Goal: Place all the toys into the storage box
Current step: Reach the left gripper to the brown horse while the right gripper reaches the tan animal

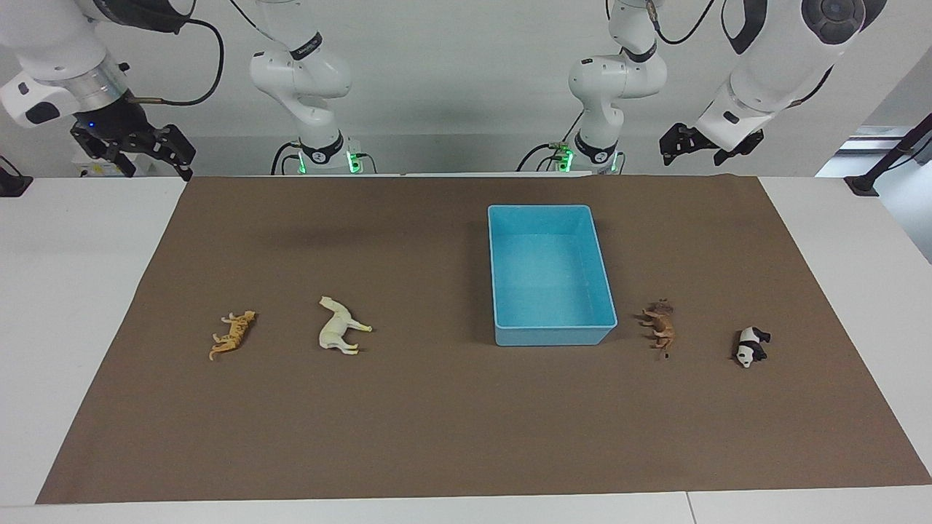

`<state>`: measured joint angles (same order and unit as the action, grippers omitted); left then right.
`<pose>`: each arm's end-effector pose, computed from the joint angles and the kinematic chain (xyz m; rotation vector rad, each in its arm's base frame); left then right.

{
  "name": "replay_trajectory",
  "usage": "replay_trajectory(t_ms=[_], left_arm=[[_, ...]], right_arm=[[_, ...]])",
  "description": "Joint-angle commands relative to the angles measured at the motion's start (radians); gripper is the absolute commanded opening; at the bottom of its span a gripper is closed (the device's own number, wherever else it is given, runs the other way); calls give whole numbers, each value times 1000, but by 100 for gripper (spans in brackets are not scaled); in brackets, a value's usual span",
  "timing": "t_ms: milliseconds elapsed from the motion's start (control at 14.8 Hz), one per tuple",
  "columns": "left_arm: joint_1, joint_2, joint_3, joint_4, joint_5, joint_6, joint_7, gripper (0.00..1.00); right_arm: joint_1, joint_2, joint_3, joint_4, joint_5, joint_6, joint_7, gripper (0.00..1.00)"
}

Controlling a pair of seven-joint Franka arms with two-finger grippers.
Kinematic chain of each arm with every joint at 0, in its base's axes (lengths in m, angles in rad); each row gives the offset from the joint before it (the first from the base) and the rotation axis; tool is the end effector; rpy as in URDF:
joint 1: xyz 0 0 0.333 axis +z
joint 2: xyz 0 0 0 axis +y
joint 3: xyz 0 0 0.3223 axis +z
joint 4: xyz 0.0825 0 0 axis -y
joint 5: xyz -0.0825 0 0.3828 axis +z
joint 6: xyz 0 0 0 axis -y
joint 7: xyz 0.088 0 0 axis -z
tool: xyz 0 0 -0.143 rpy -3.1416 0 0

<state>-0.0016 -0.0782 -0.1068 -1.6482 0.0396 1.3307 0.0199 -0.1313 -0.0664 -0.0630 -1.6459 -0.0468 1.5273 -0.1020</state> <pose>0.4891 -0.0488 0.5837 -3.0561 0.1869 0.3652 0.5135 -0.1091 0.5919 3.1025 -0.1442 -0.0902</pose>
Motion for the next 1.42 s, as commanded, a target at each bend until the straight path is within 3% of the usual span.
replay_trajectory(t_ms=[0, 136, 339, 542, 678, 814, 1017, 1356], left_arm=[[-2, -31, 1, -80, 19, 195, -9, 100], [-2, -6, 1, -132, 19, 364, -5, 100], [-2, 115, 1, -136, 19, 506, 12, 100], [2, 217, 1, -145, 19, 636, 28, 100], [21, 233, 1, -220, 17, 739, 54, 99], [28, 244, 1, -290, 17, 838, 58, 99], [22, 320, 1, -338, 16, 964, 45, 99], [15, 360, 3, -367, 14, 1019, 35, 99]], right_arm=[[-25, 40, 8, -95, 19, 152, 12, 100], [-31, 135, 8, -95, 21, 223, 13, 100], [-27, 236, 8, -118, 21, 373, 36, 100], [-14, 280, 8, -223, 21, 563, 87, 100], [-13, 313, 8, -273, 21, 661, 93, 100], [-5, 344, 8, -273, 19, 677, 90, 100], [12, 379, 9, -275, 19, 737, 84, 100], [21, 438, 9, -275, 18, 804, 74, 100]])
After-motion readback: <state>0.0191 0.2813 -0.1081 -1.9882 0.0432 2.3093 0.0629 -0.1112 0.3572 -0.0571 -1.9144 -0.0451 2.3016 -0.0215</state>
